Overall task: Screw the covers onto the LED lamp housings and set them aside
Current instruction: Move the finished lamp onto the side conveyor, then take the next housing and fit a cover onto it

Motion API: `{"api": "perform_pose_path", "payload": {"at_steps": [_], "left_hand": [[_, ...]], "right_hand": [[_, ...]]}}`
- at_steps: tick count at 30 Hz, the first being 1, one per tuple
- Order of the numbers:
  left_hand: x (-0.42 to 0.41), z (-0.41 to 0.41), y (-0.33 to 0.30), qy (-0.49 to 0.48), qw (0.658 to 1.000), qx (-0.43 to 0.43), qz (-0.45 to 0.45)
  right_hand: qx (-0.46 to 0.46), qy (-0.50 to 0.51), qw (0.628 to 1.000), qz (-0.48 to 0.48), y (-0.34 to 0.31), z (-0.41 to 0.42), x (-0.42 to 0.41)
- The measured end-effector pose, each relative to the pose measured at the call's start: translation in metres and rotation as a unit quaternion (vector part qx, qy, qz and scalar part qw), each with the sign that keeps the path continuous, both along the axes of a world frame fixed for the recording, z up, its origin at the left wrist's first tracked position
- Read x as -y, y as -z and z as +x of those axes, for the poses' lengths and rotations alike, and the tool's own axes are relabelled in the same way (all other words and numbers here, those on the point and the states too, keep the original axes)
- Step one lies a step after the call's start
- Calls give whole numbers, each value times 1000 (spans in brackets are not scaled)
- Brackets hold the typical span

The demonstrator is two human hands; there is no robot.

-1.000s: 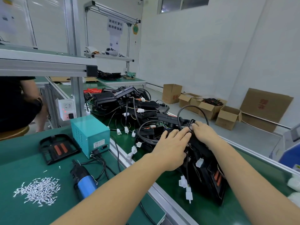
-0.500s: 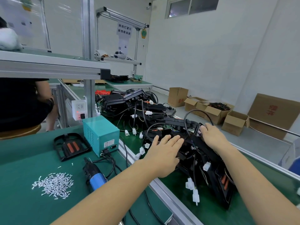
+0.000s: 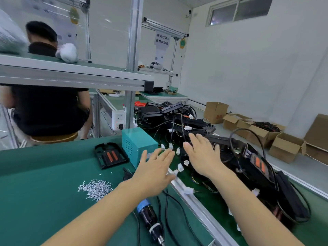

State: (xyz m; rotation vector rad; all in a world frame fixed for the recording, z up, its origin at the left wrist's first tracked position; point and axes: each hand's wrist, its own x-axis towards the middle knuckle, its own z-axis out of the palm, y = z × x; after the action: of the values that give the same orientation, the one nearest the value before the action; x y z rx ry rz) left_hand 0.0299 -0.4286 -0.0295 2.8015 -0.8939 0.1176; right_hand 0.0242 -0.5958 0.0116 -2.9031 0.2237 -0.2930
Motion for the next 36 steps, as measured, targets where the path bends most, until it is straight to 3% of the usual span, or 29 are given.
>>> {"api": "perform_pose_path", "payload": {"at_steps": [18,28,32,36], "left_hand": [[-209,-47,45,-267,963,-29,-4],[-300,-71,69,-351,936,-23,-16],[-369,-68,72,-448,894,35,-10],[-448,-68,74,-552,829,64,72]], "right_hand": [[-91,-241,966,-2,69,-6,-240],[-108,-295,949,-13,97,-13,-321],[-138,-314,939,-38,116,-17,-333],[-160,-333,928,-40,135,-23,-341]]}}
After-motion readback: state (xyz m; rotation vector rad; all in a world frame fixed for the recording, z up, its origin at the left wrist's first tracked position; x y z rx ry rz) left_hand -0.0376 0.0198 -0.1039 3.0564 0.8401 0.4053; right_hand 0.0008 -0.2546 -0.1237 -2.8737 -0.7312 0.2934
